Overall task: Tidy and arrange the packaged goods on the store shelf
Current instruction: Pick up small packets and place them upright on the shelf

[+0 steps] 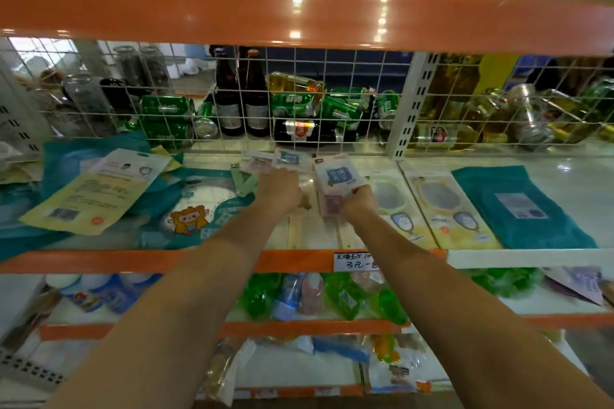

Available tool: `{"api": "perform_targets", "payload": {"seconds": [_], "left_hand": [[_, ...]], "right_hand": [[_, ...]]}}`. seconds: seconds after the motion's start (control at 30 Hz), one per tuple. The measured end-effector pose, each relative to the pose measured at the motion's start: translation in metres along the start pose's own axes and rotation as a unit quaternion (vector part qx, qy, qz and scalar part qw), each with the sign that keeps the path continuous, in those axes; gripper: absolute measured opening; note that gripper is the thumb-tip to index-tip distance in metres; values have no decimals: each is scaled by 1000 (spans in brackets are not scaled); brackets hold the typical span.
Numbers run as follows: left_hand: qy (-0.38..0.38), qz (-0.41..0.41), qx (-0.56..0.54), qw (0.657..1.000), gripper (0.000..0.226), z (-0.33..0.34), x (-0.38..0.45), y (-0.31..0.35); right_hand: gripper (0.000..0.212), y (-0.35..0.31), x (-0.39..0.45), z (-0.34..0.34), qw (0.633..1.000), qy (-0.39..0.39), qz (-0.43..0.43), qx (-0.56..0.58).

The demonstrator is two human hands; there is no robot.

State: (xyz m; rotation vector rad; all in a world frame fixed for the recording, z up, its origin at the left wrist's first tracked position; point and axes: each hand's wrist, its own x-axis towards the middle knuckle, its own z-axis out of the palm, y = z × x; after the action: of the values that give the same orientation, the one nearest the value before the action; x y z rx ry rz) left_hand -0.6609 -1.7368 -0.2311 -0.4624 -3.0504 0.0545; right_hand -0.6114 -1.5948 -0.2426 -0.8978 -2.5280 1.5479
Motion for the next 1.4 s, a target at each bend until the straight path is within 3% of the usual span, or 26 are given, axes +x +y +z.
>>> {"api": "perform_targets", "payload": {"seconds": [0.23,0.57,0.7,0.97,1.4], "left_hand": [[26,29,-16,999,28,7,-3,1],[9,80,-15,997,37,9,4,-12],[-18,90,-22,996,42,11,7,-16],[-25,104,1,994,43,12,4,-21],[-24,99,10,995,36,17,4,-19]], "right_hand": [[24,10,-5,6,1000,18,15,-2],[42,16,-20,19,997,43,55,-27],[46,18,-22,21,996,50,27,-73],[78,18,-27,23,981,46,23,-187],[76,14,-18,13,972,27,12,-235]]}}
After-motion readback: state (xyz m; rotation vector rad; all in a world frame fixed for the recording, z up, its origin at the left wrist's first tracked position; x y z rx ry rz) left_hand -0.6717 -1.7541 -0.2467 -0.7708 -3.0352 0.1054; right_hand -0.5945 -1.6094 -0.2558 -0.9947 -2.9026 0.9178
